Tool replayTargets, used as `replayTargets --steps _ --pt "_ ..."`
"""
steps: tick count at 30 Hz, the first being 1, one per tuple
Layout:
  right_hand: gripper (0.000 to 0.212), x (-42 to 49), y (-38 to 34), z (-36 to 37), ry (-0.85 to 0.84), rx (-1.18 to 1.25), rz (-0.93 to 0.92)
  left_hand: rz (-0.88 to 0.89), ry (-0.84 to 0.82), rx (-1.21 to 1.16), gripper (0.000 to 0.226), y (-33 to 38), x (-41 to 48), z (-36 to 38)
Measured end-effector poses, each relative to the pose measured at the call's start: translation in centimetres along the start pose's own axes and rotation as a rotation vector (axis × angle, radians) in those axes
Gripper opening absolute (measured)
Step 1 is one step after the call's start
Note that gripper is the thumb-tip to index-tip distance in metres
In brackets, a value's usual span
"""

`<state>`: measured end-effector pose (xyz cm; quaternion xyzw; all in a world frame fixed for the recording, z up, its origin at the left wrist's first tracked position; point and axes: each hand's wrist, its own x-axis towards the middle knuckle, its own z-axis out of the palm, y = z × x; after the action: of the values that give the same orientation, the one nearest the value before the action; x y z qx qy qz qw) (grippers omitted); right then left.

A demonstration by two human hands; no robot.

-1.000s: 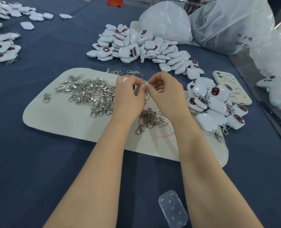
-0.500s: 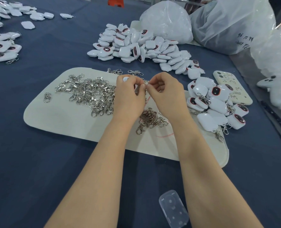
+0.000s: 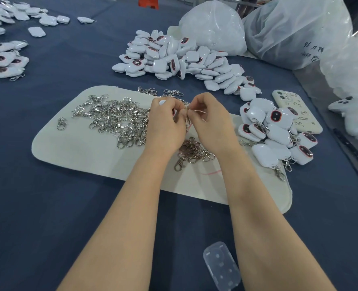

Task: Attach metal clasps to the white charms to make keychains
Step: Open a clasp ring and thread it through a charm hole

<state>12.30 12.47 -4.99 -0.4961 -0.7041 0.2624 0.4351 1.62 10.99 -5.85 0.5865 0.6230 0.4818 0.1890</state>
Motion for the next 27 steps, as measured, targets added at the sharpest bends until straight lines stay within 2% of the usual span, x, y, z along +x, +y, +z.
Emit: replayTargets --steps 8,27 --pt "0.019 0.01 0.14 0.27 -0.016 0.028 -0.022 -0.011 0.031 -0.008 0.008 0.14 -0.01 -0.06" --pt "0.011 0.07 0.06 0.22 0.024 0.074 0.031 -0.009 0.004 -0.03 0.01 0.23 0.04 -0.1"
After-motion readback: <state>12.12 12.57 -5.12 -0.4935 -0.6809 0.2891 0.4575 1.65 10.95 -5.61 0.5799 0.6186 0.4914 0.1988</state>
